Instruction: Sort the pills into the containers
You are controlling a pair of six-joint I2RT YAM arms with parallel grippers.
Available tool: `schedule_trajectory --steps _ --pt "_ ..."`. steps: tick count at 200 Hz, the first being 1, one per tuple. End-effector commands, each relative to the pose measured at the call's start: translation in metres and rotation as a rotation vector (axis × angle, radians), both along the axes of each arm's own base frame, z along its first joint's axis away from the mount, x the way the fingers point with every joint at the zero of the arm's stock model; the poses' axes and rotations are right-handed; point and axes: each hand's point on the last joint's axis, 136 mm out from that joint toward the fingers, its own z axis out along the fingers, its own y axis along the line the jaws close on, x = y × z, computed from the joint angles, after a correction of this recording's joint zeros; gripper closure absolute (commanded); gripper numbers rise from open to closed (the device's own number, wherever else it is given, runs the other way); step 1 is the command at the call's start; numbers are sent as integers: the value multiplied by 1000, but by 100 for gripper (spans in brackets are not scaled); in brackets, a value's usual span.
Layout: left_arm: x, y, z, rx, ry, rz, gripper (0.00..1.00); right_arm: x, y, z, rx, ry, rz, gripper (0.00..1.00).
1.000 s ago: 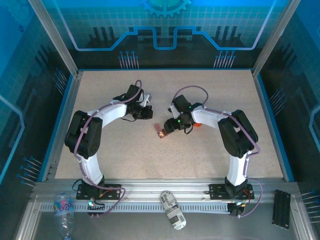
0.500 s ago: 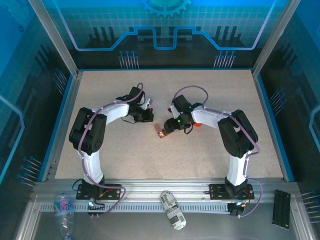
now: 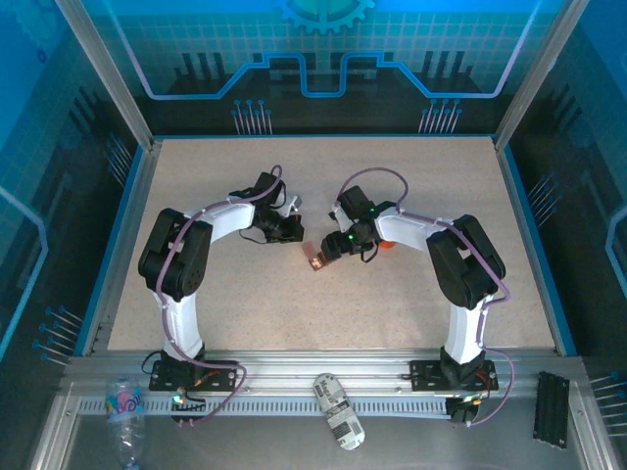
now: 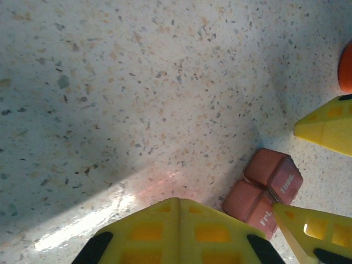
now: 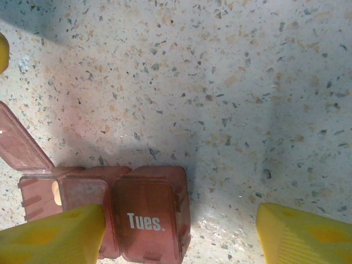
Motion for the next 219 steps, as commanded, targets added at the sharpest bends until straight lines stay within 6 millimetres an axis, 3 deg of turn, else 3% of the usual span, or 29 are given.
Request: schedule_trajectory --steps 1,45,108,170,219 --pt "-12 -11 8 -43 39 -25 100 -3 -13 -19 -60 39 -27 27" --pt "-23 -24 24 -77 13 -48 100 -3 -14 -20 -63 41 -28 27" --pt "-44 -36 33 -97 0 -65 100 -2 -15 -22 -63 47 -34 27" --pt "-65 -43 23 -94 23 -85 100 0 -18 -21 -58 50 -46 27" --pt "-71 -47 15 -82 29 -93 100 2 -19 -21 -58 50 -53 28"
